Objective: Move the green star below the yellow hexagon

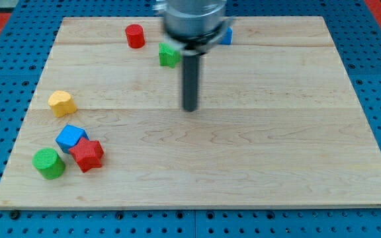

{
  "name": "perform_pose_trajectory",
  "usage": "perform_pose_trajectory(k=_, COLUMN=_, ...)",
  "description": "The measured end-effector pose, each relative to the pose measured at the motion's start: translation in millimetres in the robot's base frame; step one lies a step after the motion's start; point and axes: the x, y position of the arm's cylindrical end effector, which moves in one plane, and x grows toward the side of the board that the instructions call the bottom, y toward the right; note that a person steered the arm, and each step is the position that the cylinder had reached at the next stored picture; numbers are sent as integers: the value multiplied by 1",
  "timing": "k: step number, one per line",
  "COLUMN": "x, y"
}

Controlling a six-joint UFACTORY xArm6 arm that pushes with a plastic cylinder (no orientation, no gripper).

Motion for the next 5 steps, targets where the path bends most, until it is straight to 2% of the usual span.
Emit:
perform_pose_trajectory(k=1, x=-55, y=-50)
perform_pose_trajectory(k=2, x=-113, y=-75)
perform_pose_trajectory(k=3, x=-129, y=-52)
perform_pose_trajectory(k=5, x=-132, y=-18)
